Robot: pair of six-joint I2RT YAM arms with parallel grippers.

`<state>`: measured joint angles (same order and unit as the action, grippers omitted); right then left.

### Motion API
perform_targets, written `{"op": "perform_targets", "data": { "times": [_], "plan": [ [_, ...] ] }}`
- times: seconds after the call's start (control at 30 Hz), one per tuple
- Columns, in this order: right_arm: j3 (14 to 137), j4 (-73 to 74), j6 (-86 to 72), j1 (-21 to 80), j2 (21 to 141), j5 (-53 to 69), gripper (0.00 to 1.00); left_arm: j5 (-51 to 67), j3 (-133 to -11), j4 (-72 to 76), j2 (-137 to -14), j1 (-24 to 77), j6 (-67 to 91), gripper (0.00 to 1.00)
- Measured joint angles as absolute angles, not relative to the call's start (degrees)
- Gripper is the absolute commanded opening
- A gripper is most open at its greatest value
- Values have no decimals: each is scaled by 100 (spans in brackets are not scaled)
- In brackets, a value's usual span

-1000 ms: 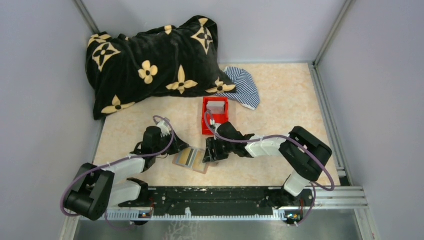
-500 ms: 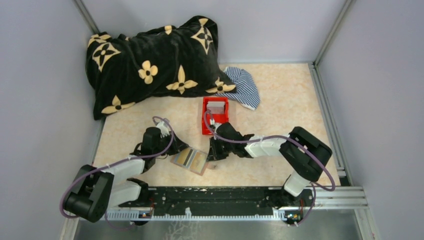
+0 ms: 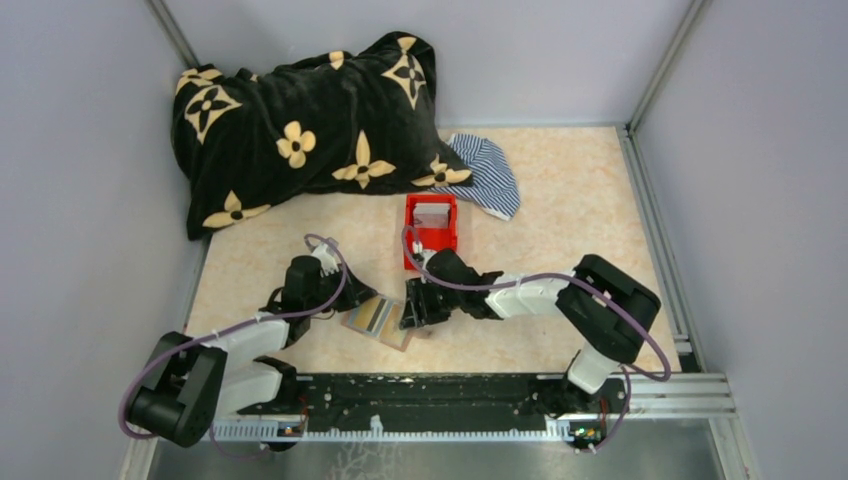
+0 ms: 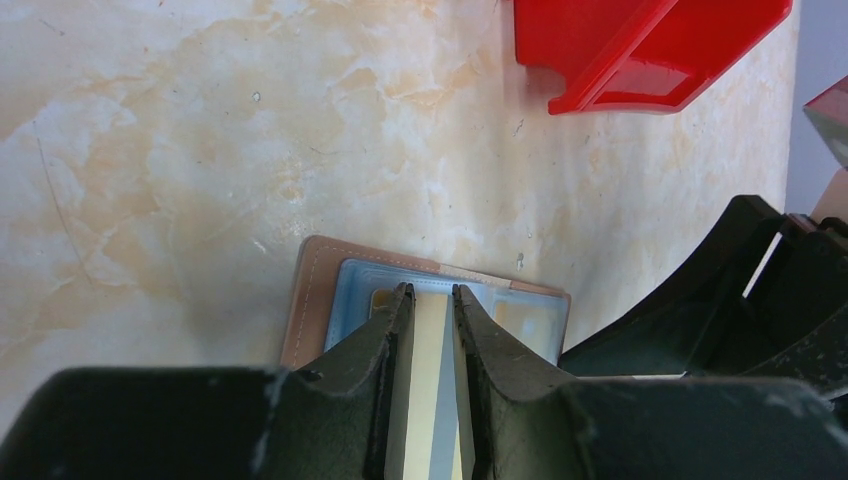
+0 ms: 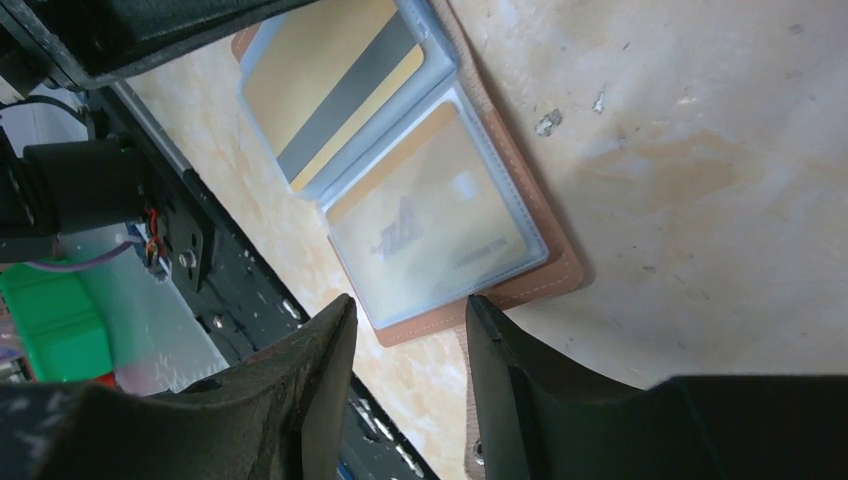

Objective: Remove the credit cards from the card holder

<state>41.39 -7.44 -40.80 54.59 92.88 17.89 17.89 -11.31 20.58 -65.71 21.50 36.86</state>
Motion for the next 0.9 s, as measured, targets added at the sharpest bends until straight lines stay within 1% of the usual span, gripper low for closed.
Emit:
{"op": "perform_targets", "data": {
  "times": [0.23,0.53,0.57,0.6,0.63,0.7,0.73,0.77,0.9],
  "plan": [
    [4180,-993,-4224,5511,9544,2029,46,1774,-1125,2023,-6528,2150,3706,27],
    [4160,-1083,-4318,5546,9544,2075,48,1750,-1120,1975,-6493,2150,3706,27],
    [4156,-1107,-4331,5568,9546,2075,45,1752,-1120,1975,-6495,2150,3708,27],
    [4154,-1138,-4338,5588,9568,2080,33,1752,-1120,1977,-6497,2150,3712,27],
    [4154,-1170,-4344,5607,9598,2080,23,1754,-1120,1977,-6497,2150,3726,27],
    [4165,-1197,-4313,5621,9690,2064,7,1756,-1120,1975,-6497,2150,3745,27],
    [4174,-1179,-4294,5623,9758,2043,2,1756,-1120,1973,-6495,2150,3745,27],
    [4193,-1151,-4296,5623,9808,2047,0,1754,-1120,1966,-6486,2150,3745,27],
    [4410,-891,-4233,5605,9931,1992,0,1750,-1120,1828,-6375,2152,3747,27]
  ]
}}
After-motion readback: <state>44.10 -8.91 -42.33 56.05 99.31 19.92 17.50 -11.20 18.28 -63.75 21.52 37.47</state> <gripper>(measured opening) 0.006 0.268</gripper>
